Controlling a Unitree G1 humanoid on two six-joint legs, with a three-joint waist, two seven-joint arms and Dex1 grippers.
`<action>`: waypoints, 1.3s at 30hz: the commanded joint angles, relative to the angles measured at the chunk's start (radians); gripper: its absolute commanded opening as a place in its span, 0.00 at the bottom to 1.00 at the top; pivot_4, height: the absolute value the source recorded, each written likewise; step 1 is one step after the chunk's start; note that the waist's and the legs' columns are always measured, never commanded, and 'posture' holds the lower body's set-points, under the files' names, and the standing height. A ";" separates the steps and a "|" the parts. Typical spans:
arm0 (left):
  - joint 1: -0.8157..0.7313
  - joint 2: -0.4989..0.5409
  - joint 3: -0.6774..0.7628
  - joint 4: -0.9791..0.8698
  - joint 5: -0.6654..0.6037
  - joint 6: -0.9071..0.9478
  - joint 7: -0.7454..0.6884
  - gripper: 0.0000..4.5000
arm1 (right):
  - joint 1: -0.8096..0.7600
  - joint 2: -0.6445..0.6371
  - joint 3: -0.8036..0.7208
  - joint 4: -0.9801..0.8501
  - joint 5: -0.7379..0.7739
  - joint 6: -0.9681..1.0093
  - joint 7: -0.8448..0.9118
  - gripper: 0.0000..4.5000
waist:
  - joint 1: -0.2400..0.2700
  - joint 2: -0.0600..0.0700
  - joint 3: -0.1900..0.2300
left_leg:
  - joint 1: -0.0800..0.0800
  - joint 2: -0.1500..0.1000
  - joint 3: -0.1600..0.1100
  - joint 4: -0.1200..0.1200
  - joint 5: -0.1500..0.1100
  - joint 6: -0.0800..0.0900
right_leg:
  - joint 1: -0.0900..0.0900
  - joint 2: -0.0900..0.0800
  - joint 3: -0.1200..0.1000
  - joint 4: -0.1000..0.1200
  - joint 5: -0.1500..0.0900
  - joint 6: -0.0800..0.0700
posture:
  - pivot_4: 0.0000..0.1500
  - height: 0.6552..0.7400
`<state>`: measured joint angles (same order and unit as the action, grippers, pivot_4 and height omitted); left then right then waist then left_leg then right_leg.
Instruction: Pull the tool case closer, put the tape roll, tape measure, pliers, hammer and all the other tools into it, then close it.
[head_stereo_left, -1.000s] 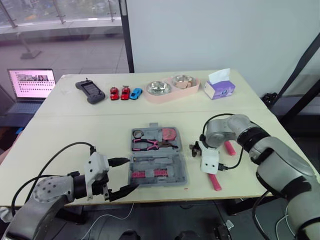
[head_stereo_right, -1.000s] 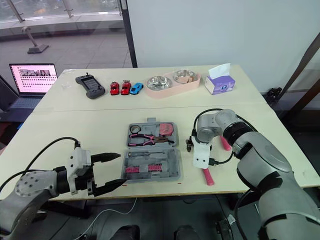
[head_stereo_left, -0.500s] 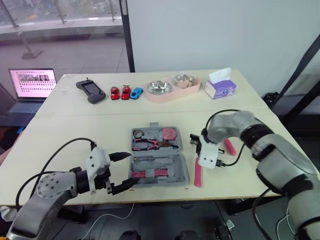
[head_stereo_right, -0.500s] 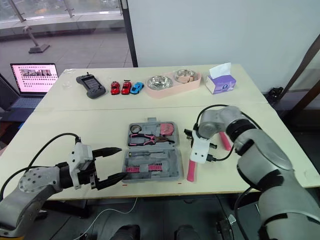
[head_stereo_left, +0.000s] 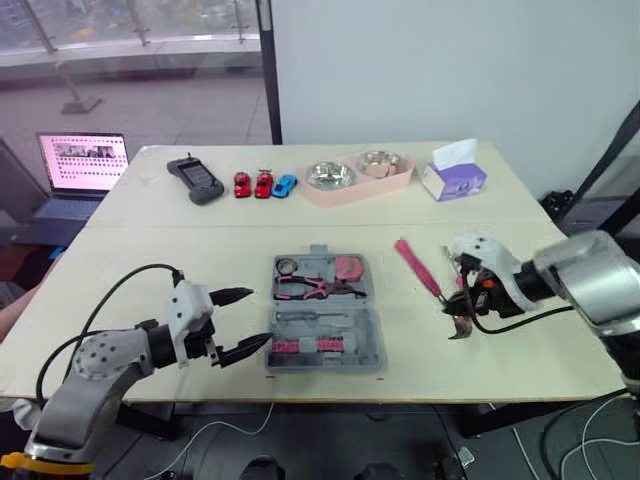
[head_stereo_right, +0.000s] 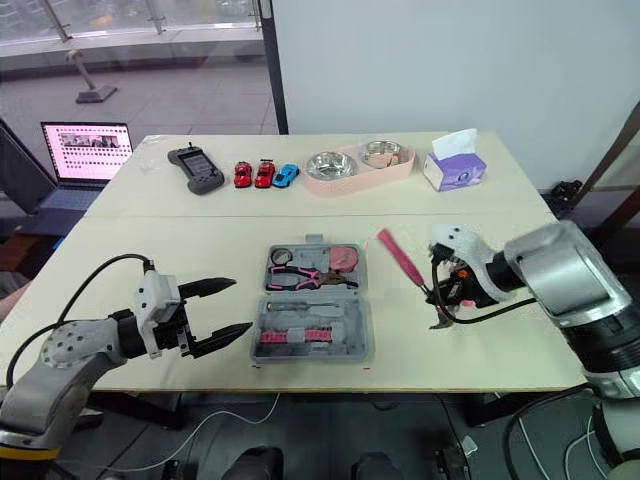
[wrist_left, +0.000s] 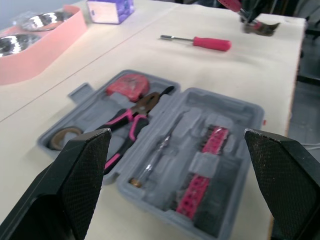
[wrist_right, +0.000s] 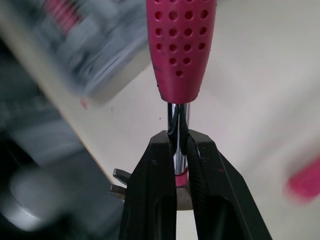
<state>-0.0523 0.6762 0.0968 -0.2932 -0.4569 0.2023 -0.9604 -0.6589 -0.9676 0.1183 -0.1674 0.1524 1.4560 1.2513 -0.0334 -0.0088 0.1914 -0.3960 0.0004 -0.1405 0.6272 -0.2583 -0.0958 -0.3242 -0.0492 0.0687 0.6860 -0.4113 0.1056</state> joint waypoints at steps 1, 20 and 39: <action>-0.021 -0.006 -0.002 0.024 0.028 -0.095 -0.032 1.00 | 0.091 0.036 -0.164 0.030 0.172 0.158 -0.222 0.00 | 0.004 0.000 0.000 | -0.001 0.000 0.000 0.001 0.000 0.001 | -0.001 0.000 0.000 0.000 0.000 0.000 | 1.00 1.00; -0.025 0.000 -0.026 0.051 0.036 -0.135 -0.085 1.00 | 0.322 0.756 -0.640 -0.092 0.925 0.158 -1.934 0.10 | -0.033 -0.001 -0.002 | -0.010 0.003 0.001 0.004 0.001 -0.001 | -0.012 0.004 0.000 0.006 0.001 0.002 | 1.00 1.00; -0.032 0.029 0.004 0.060 -0.009 -0.070 -0.110 1.00 | 0.756 0.643 -0.054 -0.500 0.317 -0.617 -1.580 0.98 | -0.034 -0.001 -0.002 | -0.011 0.003 0.001 0.003 0.000 -0.001 | -0.014 0.004 0.001 0.005 0.001 0.002 | 1.00 1.00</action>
<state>-0.0774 0.6897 0.0732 -0.2137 -0.4486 0.1298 -1.0666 0.0853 -0.3516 0.0479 -0.6789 0.5305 0.9347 -0.3423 -0.0674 -0.0093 0.1891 -0.4070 0.0033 -0.1400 0.6299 -0.2579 -0.0963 -0.3377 -0.0456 0.0695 0.6913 -0.4100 0.1077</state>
